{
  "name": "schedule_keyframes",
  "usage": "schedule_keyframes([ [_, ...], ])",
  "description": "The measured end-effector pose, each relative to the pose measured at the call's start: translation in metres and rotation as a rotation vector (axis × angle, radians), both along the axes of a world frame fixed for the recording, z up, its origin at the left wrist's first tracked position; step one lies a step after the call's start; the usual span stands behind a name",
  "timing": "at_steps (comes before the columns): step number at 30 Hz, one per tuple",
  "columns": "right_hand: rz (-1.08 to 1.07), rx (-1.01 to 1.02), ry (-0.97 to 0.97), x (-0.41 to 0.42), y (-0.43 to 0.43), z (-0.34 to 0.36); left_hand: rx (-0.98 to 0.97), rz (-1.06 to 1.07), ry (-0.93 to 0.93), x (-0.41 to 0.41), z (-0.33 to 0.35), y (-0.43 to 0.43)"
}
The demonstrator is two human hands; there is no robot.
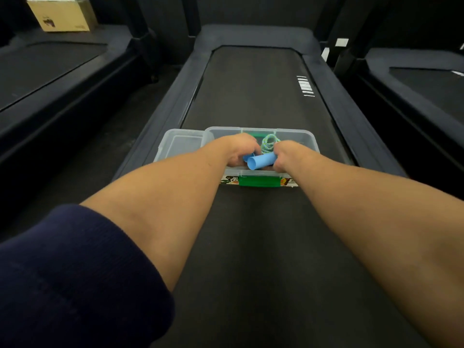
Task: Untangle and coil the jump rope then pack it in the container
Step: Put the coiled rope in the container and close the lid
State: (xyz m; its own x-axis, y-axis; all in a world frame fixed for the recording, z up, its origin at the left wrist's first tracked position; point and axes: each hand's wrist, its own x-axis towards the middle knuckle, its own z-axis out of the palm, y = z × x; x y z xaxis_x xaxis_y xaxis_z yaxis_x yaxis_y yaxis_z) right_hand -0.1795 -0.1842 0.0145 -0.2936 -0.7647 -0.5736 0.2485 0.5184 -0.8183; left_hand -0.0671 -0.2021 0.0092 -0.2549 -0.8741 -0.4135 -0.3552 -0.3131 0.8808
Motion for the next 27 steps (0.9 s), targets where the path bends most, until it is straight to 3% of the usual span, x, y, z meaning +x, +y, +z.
schedule_keyframes([
  [5, 0.196, -0.02, 0.112, -0.003, -0.006, -0.004, -0.157, -0.062, -0.205, 0.005, -0.005, 0.003],
  [8, 0.213, 0.01, 0.276, 0.0, -0.007, -0.002, -0.218, -0.024, -0.283, 0.013, -0.004, -0.001],
  [11, 0.373, 0.003, 0.667, -0.001, -0.007, -0.004, -0.241, -0.039, -0.299, 0.021, -0.005, -0.004],
  [14, 0.364, -0.114, 1.071, -0.004, 0.001, -0.001, -0.304, -0.021, -0.298, 0.026, -0.004, -0.003],
  [17, 0.421, -0.286, 1.107, -0.002, 0.002, -0.002, -0.314, -0.029, -0.266, 0.031, 0.001, -0.002],
  [19, 0.546, -0.239, 1.092, 0.001, 0.003, -0.003, -0.296, -0.102, -0.28, 0.035, 0.002, 0.0],
  [23, 0.709, -0.147, 1.207, 0.005, 0.002, -0.004, -0.302, -0.284, -0.471, 0.045, -0.004, 0.0],
  [27, 0.757, -0.15, 1.24, 0.008, -0.001, -0.006, -0.401, -0.308, -0.652, 0.047, -0.015, 0.001],
])
